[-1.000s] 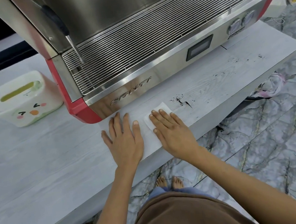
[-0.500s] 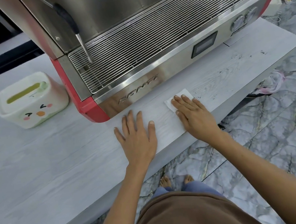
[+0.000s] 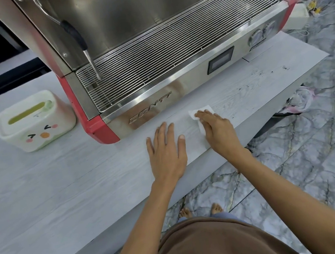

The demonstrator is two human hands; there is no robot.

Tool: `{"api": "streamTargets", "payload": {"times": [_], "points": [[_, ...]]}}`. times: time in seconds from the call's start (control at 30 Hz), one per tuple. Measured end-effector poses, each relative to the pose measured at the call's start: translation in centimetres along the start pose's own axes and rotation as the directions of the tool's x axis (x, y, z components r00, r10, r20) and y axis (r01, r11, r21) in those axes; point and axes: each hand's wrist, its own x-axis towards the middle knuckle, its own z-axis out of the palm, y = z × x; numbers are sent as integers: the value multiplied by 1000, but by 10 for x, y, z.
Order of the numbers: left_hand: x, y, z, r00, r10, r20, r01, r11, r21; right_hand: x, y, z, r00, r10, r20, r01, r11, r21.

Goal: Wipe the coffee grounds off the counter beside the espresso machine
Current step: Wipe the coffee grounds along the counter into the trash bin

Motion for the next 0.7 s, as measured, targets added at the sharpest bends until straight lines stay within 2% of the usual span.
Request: {"api": "streamTargets", "payload": {"times": [0.07, 0.13, 0.27, 0.37, 0.53, 0.7], "points": [[1, 2, -2, 1000, -20, -23, 18, 995, -100, -6, -10, -4, 998, -60, 0, 60, 998, -4], [0, 2, -3, 998, -41, -40, 34, 984, -177, -20, -19, -3, 987, -144, 71, 146, 989, -25], [0, 1, -3, 997, -46, -57, 35, 981, -191, -41, -23, 16, 952, -234, 199, 250, 966, -63], [0, 2, -3, 997, -45, -63, 33, 984, -177, -44, -23, 23, 943, -230, 242, 256, 963, -82], [1, 2, -1, 996, -55, -76, 41, 984, -174, -37, -34, 30, 962, -128, 241, 159, 981, -112], [2, 2, 0, 995, -53, -88, 39, 987, -157, -25, -29, 32, 960, -116, 255, 166, 969, -184]]}}
